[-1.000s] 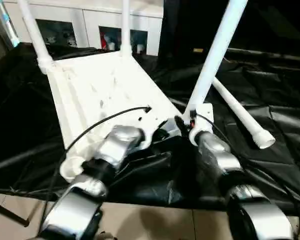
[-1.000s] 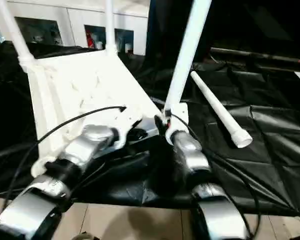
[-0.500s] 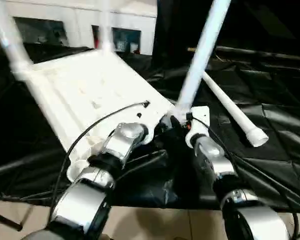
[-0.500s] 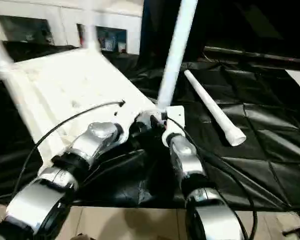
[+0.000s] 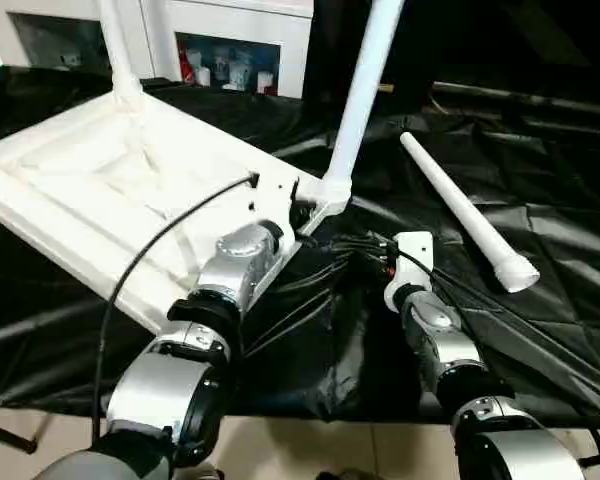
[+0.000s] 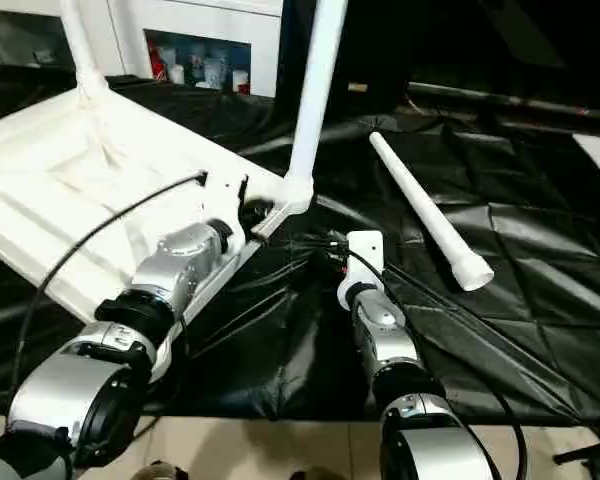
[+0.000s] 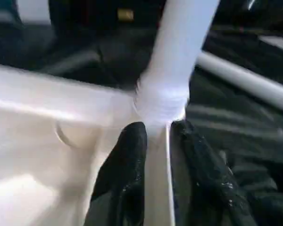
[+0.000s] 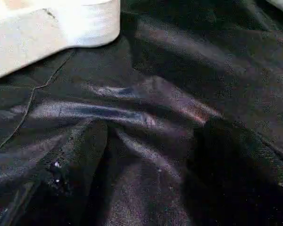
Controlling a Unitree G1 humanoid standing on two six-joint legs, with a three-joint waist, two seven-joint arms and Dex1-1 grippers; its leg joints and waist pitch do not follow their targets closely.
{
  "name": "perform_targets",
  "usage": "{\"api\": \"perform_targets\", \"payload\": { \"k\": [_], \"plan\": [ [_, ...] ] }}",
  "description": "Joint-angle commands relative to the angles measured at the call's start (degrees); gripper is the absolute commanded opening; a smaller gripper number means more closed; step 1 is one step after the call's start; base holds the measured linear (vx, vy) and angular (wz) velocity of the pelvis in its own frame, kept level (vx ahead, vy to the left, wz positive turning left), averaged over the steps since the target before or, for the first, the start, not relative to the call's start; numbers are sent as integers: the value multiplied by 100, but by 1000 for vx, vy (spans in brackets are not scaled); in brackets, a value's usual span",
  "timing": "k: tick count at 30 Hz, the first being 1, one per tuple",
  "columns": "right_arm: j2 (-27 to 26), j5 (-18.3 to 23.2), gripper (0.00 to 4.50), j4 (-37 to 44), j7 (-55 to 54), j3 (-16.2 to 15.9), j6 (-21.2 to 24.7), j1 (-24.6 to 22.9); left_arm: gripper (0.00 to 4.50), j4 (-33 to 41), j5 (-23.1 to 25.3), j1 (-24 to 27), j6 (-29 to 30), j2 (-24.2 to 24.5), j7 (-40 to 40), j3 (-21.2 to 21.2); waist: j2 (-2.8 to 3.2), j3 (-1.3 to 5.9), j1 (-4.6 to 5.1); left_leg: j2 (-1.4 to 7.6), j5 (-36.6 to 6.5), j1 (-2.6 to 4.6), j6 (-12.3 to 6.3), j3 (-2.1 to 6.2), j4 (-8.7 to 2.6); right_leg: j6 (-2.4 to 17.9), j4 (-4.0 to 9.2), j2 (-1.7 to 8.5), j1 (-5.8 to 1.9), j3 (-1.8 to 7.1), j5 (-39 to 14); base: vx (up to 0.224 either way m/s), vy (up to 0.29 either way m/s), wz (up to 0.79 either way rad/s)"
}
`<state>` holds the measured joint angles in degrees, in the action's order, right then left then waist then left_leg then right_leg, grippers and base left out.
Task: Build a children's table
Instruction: Rotate table base
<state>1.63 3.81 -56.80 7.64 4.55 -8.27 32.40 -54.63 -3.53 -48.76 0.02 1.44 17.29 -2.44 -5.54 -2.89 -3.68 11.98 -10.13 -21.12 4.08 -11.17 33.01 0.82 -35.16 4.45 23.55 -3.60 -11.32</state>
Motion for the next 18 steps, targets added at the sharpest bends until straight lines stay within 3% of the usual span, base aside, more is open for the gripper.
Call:
{"api": "perform_targets", "payload": {
  "k": [1, 3, 5, 6, 7, 9, 10, 11, 12, 13, 14, 15, 16, 17, 18],
  "plan": [
    [25, -101, 376, -42, 10, -69, 87, -65, 123, 581, 130, 105, -59, 297, -327, -105, 23, 354, -49, 182, -804, 62, -442, 68, -333, 1339, 322, 388, -350, 248, -143, 0, 0, 0],
    [58, -141, 376, 27, 65, -104, 48, -82, 147, 1138, 384, 311, 40, 646, -651, -137, 74, 361, -21, 194, -813, 74, -361, 75, -335, 1244, 301, 386, -345, 254, -106, 0, 0, 0],
    [102, -141, 376, 184, 164, -121, -2, -114, 155, 1805, 624, 596, 431, 1052, -996, -321, 85, 378, -12, 204, -706, 77, -335, 69, -323, 1230, 272, 380, -353, 254, 62, 0, 0, 0],
    [108, -142, 376, 246, 188, -130, -6, -131, 167, 2008, 692, 696, 564, 1184, -1096, -401, 143, 384, -6, 182, -465, 98, -348, 55, -305, 1237, 238, 337, -332, 253, 390, 0, 0, 0],
    [108, -142, 376, 246, 188, -130, -6, -131, 178, 2008, 692, 696, 564, 1184, -1096, -401, 124, 376, 0, 161, -372, 105, -357, 38, -298, 1276, 237, 307, -322, 254, 492, 0, 0, 0],
    [165, -145, 376, 367, 269, -148, -9, -141, 184, 2521, 1024, 1046, 1002, 1670, -1314, -621, 143, 367, -7, 180, -410, 109, -306, 45, -311, 1272, 225, 308, -313, 246, 476, 0, 0, 0],
    [220, -154, 376, 482, 360, -178, 12, -158, 187, 3000, 1469, 1533, 1553, 2244, -1334, -800, 85, 371, -4, 170, -424, 114, -307, 29, -305, 1265, 237, 296, -308, 247, 428, 0, 0, 0],
    [220, -154, 376, 482, 360, -178, 12, -158, 187, 3000, 1469, 1533, 1553, 2244, -1334, -800, 127, 388, -9, 189, -424, 121, -270, 39, -299, 1266, 195, 313, -317, 246, 468, 0, 0, 0],
    [265, -166, 376, 573, 484, -237, 34, -156, 217, 3486, 1838, 2028, 2078, 2670, -1254, -1005, 33, 375, 19, 182, -450, 128, -246, 25, -306, 1178, 229, 291, -300, 244, 276, 0, 0, 0],
    [275, -170, 376, 589, 512, -251, 40, -153, 217, 3589, 1921, 2132, 2188, 2757, -1241, -1051, 66, 367, 26, 199, -445, 89, -230, 55, -320, 1160, 194, 321, -326, 245, 227, 0, 0, 0],
    [281, -170, 376, 597, 538, -262, 37, -150, 225, 3669, 1966, 2206, 2269, 2814, -1229, -1068, 123, 348, 22, 171, -555, 138, -190, 26, -326, 1106, 259, 289, -266, 253, -1, 0, 0, 0],
    [301, -132, 376, 669, 786, -323, 11, -136, 225, 4107, 2259, 2611, 2743, 3130, -1154, -1138, 67, 346, 22, 202, -583, 118, -168, 42, -324, 1118, 226, 311, -280, 254, -22, 0, 0, 0],
    [299, -107, 376, 702, 872, -331, 9, -140, 224, 4179, 2305, 2673, 2828, 3180, -1154, -1134, 94, 326, 11, 196, -633, 119, -165, 36, -341, 1106, 256, 294, -255, 253, -127, 0, 0, 0],
    [290, 137, 376, 1025, 1622, -418, 51, -215, 238, 4564, 2490, 3024, 3298, 3425, -1057, -1115, 45, 321, 15, 183, -653, 126, -149, 24, -340, 1094, 271, 282, -244, 254, -172, 0, 0, 0],
    [299, 336, 376, 1294, 2164, -495, 163, -294, 254, 4740, 2564, 3191, 3517, 3522, -959, -1119, 73, 302, 12, 208, -856, 134, -181, 34, -356, 1090, 271, 271, -228, 252, -191, 0, 0, 0]
  ]
}}
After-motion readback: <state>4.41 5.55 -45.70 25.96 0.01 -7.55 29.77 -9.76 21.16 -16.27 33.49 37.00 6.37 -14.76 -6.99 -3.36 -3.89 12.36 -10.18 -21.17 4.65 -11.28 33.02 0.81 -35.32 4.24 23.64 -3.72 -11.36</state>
